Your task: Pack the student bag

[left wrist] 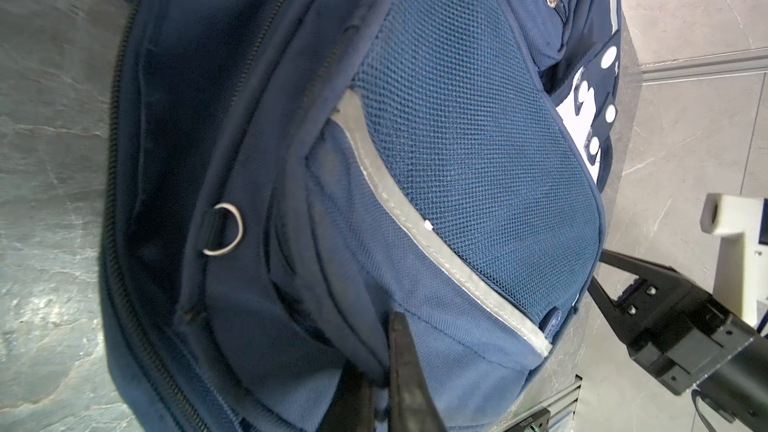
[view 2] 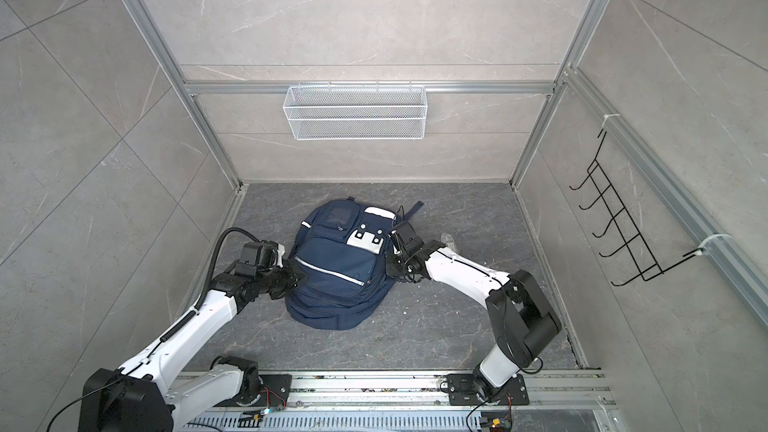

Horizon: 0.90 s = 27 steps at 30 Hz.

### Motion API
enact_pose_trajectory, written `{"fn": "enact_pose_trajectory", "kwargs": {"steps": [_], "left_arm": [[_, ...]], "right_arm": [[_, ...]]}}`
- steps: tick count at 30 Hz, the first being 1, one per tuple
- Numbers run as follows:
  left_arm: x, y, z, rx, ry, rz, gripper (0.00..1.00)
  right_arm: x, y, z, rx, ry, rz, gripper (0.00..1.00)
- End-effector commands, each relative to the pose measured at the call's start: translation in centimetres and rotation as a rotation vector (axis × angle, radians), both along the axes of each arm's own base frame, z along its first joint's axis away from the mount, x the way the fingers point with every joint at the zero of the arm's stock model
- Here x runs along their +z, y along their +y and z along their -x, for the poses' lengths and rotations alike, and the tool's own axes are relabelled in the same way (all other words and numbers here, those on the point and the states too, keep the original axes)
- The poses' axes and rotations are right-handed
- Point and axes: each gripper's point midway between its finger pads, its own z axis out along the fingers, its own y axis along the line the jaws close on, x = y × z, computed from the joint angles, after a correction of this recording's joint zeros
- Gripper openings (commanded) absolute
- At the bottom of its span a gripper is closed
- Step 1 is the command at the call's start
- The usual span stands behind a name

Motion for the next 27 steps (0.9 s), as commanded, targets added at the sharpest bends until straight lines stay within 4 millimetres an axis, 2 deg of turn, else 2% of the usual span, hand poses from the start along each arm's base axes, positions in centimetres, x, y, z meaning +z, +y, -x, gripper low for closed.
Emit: {"fn": "enact_pose_trajectory", "kwargs": {"steps": [1, 3, 4, 5, 7, 13, 15, 21, 27], "left_arm": [[-0.9, 0.6, 0.3, 0.016, 0.023, -0.017, 0.00], [-1.0, 0.6, 0.3, 0.021, 0.023, -0.017, 0.00], [-1.1, 0.7, 0.3, 0.025, 0.022, -0.016, 0.00], [-1.2, 0.7, 0.3, 0.030, 0.025, -0.014, 0.00], [-1.4, 0.5, 0.3, 0.031, 0.028, -0.008, 0.00], [-1.4, 0.4, 0.2, 0.028, 0.028, -0.009, 0.00], [-1.2, 0.4, 0.2, 0.029, 0.024, -0.008, 0.00], [-1.0, 0.5, 0.4, 0.025, 0.020, -0.012, 0.00], [-1.2, 0.5, 0.5, 0.028, 0.024, -0.005, 0.00]], "right_arm": [[0.9, -2.7, 0.5, -0.039, -0.028, 0.054, 0.14], [1.4, -3.0, 1.0, -0.036, -0.040, 0.051, 0.21], [1.7, -2.8, 1.4, -0.024, -0.046, 0.045, 0.28], [1.9, -2.6, 1.7, -0.008, -0.053, 0.044, 0.35], [2.5, -1.7, 2.4, 0.039, -0.077, 0.030, 0.41], [3.2, 2.9, 5.5, 0.211, -0.145, 0.052, 0.45], [3.0, 4.0, 5.9, 0.239, -0.152, 0.054, 0.46], [3.1, 6.0, 6.0, 0.271, -0.157, -0.006, 0.49], [2.6, 7.6, 4.7, 0.283, -0.174, -0.008, 0.64]]}}
